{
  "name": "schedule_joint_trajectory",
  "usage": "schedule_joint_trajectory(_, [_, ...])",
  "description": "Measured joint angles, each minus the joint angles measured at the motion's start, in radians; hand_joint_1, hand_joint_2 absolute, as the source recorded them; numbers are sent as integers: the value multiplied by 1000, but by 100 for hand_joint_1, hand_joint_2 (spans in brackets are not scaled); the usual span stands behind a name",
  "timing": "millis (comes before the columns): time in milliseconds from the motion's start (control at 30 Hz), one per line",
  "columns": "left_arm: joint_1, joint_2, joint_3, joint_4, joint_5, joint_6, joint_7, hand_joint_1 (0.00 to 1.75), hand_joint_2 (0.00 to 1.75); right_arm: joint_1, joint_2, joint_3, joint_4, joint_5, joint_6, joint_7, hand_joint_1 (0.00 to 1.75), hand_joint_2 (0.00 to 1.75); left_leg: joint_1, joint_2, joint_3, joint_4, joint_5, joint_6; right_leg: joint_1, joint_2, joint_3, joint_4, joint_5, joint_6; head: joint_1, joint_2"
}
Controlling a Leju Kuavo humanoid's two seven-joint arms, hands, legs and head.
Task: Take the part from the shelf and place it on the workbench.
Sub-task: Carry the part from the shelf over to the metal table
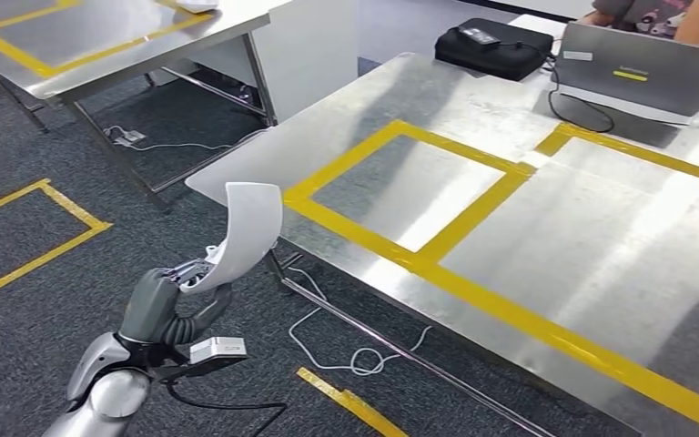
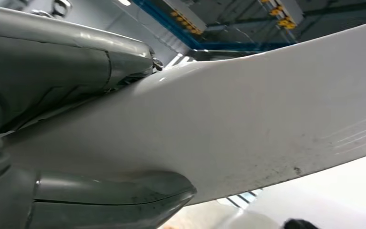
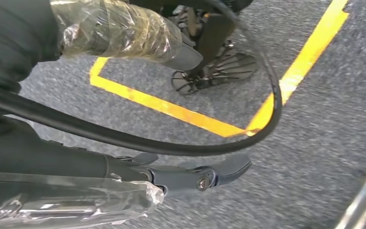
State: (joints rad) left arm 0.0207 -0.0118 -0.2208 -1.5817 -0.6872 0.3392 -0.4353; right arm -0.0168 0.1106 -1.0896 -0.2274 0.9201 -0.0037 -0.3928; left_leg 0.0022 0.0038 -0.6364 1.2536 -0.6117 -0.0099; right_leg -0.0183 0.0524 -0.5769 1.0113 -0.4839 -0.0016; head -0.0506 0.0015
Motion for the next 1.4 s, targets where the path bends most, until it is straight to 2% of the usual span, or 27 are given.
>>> schedule_joint_trajectory(67, [-11, 0, 1, 8, -11, 1, 9, 175, 175, 0, 0, 0, 0, 5, 1, 0, 0, 175, 2, -34, 59, -128, 74, 8, 1, 25, -1, 1, 3, 6, 0, 0])
schedule_joint_trajectory(100, [-18, 0, 2, 13, -17, 2, 14, 175, 175, -2, 0, 0, 0, 7, 1, 0, 0, 175, 4, -54, 85, -190, 98, 12, 1, 37, -4, 2, 6, 10, 0, 0])
schedule_joint_trajectory(167, [-28, 0, 3, 22, -26, 4, 21, 175, 175, -4, 0, -1, 0, 10, 2, -1, 0, 175, 5, -75, 103, -240, 103, 16, 1, 57, -16, 3, 14, 23, 1, 0])
schedule_joint_trajectory(233, [-33, -1, 3, 30, -29, 5, 24, 175, 175, 0, 0, -1, 0, 11, 2, -2, 0, 175, 5, -58, 101, -248, 105, 23, -2, 72, -29, -1, 22, 37, 0, 0])
schedule_joint_trajectory(300, [-39, -3, 4, 35, -32, 7, 25, 175, 175, 4, -1, -2, 0, 12, 2, -2, 0, 175, 7, -35, 99, -255, 113, 36, 0, 35, -47, 20, 5, 46, 4, 0])
schedule_joint_trajectory(367, [-43, -5, 5, 39, -33, 9, 27, 175, 175, 2, -1, -2, 0, 13, 3, -2, 0, 175, 5, -9, 95, -259, 118, 44, 3, -26, -94, 122, -58, 50, 10, 0])
schedule_joint_trajectory(433, [-43, -6, 6, 44, -34, 10, 30, 175, 175, -2, -1, -2, 0, 15, 3, -2, 0, 175, -1, 20, 89, -259, 121, 48, 3, -45, -149, 253, -118, 54, 12, 0])
schedule_joint_trajectory(467, [-44, -7, 6, 47, -37, 10, 33, 175, 175, -1, -1, -2, 0, 17, 4, -2, 0, 175, -3, 33, 87, -258, 121, 49, 3, -47, -157, 284, -126, 54, 12, 0])
schedule_joint_trajectory(500, [-46, -7, 6, 52, -41, 11, 38, 175, 175, 0, -1, -2, 0, 19, 4, -2, 0, 175, -6, 46, 86, -258, 122, 50, 4, -49, -144, 273, -114, 52, 12, 0])
schedule_joint_trajectory(533, [-50, -8, 7, 58, -47, 12, 45, 175, 175, 2, -1, -2, 0, 21, 5, -2, 0, 175, -8, 57, 86, -258, 122, 50, 6, -54, -109, 222, -87, 49, 12, 0])
schedule_joint_trajectory(567, [-57, -8, 7, 64, -53, 14, 52, 175, 175, 2, -1, -2, 0, 24, 6, -2, 0, 175, -10, 67, 87, -258, 122, 50, 9, -71, -64, 150, -56, 44, 13, 0])
schedule_joint_trajectory(633, [-75, -8, 9, 80, -67, 18, 67, 175, 175, -4, -2, -2, 0, 32, 8, -3, 0, 175, -17, 85, 87, -255, 121, 45, 20, -119, 10, 23, -23, 30, 12, 0])
schedule_joint_trajectory(700, [-96, -8, 11, 101, -84, 21, 85, 175, 175, -9, -3, -2, 0, 42, 10, -3, 0, 175, -22, 105, 86, -253, 122, 37, 28, -135, 26, -14, -22, 18, 11, 0])
schedule_joint_trajectory(733, [-108, -9, 12, 113, -93, 22, 94, 175, 175, -8, -3, -2, 0, 49, 8, -2, 0, 175, -22, 115, 86, -253, 123, 33, 26, -123, 24, -14, -18, 12, 10, 0])
schedule_joint_trajectory(767, [-120, -9, 13, 124, -101, 23, 103, 175, 175, -7, -2, -2, 0, 57, 5, -2, 0, 175, -21, 112, 86, -249, 118, 28, 25, -112, 22, -16, -14, 7, 10, 0])
schedule_joint_trajectory(800, [-132, -10, 14, 135, -108, 24, 112, 175, 175, -7, -2, -2, 0, 65, 2, 0, 0, 175, -18, 95, 81, -235, 105, 21, 22, -101, 20, -18, -8, 1, 9, 0])
schedule_joint_trajectory(833, [-144, -10, 17, 147, -114, 26, 121, 175, 175, -7, -2, -2, 0, 73, 0, 1, 0, 175, -15, 69, 68, -201, 80, 15, 18, -89, 18, -20, -3, -5, 8, 0])
schedule_joint_trajectory(900, [-163, -10, 24, 174, -129, 29, 142, 175, 175, -12, -2, -2, 0, 87, -1, 3, 0, 175, -6, 18, 18, -80, 12, 4, 15, -64, 12, -21, 4, -12, 6, 0])
schedule_joint_trajectory(967, [-178, -10, 30, 205, -146, 29, 166, 175, 175, -14, -2, -2, 0, 97, -2, 4, 0, 175, 0, 6, -26, 22, -22, -1, 15, -35, 7, -20, 9, -12, 6, 0])
schedule_joint_trajectory(1000, [-186, -10, 31, 218, -155, 30, 176, 175, 175, -13, -2, -2, 0, 102, -2, 5, 0, 175, 1, 5, -28, 27, -12, -1, 15, -21, 5, -19, 11, -11, 6, 0])
schedule_joint_trajectory(1067, [-204, -9, 32, 241, -172, 33, 192, 175, 175, -11, -2, -2, 0, 110, -1, 6, 0, 175, 3, -7, 15, -65, 57, 3, 15, 5, 3, -16, 13, -7, 6, 0])
schedule_joint_trajectory(1133, [-228, -9, 33, 261, -191, 38, 206, 175, 175, -13, -1, -2, 1, 117, 0, 7, 0, 175, 7, -47, 70, -187, 111, 9, 15, 27, -3, -12, 17, -1, 7, 0])
schedule_joint_trajectory(1200, [-249, -10, 33, 281, -212, 43, 223, 175, 175, -16, 0, -2, 1, 123, 2, 7, 0, 175, 7, -71, 86, -236, 116, 15, 13, 44, -17, -9, 24, 13, 7, 0])
schedule_joint_trajectory(1233, [-257, -11, 33, 290, -224, 45, 233, 175, 175, -15, 0, -2, 1, 126, 3, 6, 0, 175, 6, -67, 85, -244, 116, 19, 11, 52, -24, -11, 30, 21, 7, 0])
schedule_joint_trajectory(1267, [-265, -12, 33, 300, -239, 46, 244, 175, 175, -14, -1, -2, 1, 130, 5, 5, 0, 175, 5, -62, 83, -249, 119, 19, 9, 56, -26, -14, 32, 21, 7, 0])
schedule_joint_trajectory(1367, [-301, -15, 32, 342, -291, 49, 289, 175, 175, -10, -1, -2, 1, 142, 18, 0, 0, 175, 7, -58, 80, -262, 129, 15, 11, 57, -29, -22, 40, -21, 9, 0])
schedule_joint_trajectory(1400, [-314, -16, 32, 358, -305, 49, 302, 175, 175, -10, -1, -2, 1, 145, 23, -2, 0, 175, 6, -58, 78, -262, 131, 17, 11, 56, -31, -24, 44, -30, 9, 0])
